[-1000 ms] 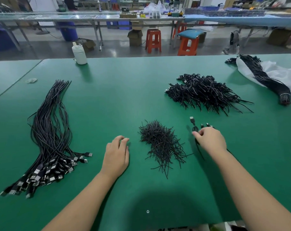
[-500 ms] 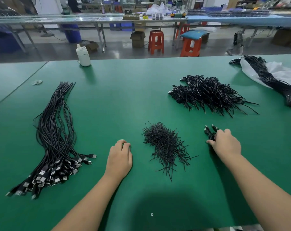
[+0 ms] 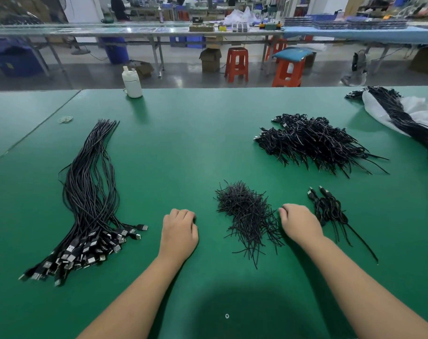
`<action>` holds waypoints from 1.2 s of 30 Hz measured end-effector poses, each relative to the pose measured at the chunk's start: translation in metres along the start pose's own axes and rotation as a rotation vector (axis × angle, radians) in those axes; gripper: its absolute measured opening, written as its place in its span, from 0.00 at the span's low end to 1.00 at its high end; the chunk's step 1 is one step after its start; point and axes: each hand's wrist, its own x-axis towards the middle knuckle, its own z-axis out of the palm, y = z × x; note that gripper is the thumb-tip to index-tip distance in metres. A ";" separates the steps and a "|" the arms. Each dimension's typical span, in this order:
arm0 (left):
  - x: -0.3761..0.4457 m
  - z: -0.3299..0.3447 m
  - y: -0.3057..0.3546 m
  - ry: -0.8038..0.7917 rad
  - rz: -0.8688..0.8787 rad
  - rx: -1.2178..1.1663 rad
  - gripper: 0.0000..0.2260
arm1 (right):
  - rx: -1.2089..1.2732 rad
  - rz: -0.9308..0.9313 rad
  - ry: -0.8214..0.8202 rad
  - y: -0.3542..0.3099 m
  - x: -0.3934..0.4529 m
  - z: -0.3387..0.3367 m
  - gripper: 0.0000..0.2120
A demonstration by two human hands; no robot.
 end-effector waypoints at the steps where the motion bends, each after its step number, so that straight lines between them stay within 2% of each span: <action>1: 0.000 -0.001 0.000 -0.011 -0.007 0.011 0.05 | -0.022 0.022 -0.017 -0.002 -0.001 0.002 0.18; 5: 0.007 -0.013 -0.006 -0.131 0.000 0.028 0.10 | -0.169 0.044 -0.118 -0.008 0.003 -0.002 0.23; 8: 0.026 -0.037 -0.024 -0.314 0.030 0.019 0.14 | -0.206 0.044 -0.141 -0.013 0.004 -0.002 0.25; 10: 0.038 -0.055 -0.045 -0.453 0.054 0.154 0.16 | -0.201 0.048 -0.146 -0.013 0.003 -0.002 0.25; 12: 0.047 -0.073 -0.070 -0.611 -0.026 0.264 0.16 | -0.192 0.055 -0.157 -0.011 0.004 -0.002 0.26; 15: 0.052 -0.093 -0.101 -0.783 -0.180 0.194 0.18 | -0.180 0.063 -0.166 -0.011 0.005 -0.004 0.26; 17: 0.054 -0.103 -0.113 -0.865 -0.209 0.167 0.19 | -0.180 0.066 -0.168 -0.012 0.004 -0.005 0.27; 19: 0.055 -0.106 -0.118 -0.918 -0.203 0.201 0.14 | -0.172 0.076 -0.167 -0.013 0.003 -0.006 0.26; 26: 0.055 -0.095 -0.115 -0.875 -0.116 0.415 0.04 | -0.156 0.074 -0.159 -0.014 0.002 -0.006 0.26; 32: 0.058 -0.086 -0.099 -0.666 -0.115 0.277 0.05 | -0.152 0.083 -0.153 -0.013 0.002 -0.006 0.26; 36: 0.060 -0.081 -0.071 -0.558 -0.019 0.307 0.04 | -0.142 0.086 -0.159 -0.012 0.002 -0.006 0.26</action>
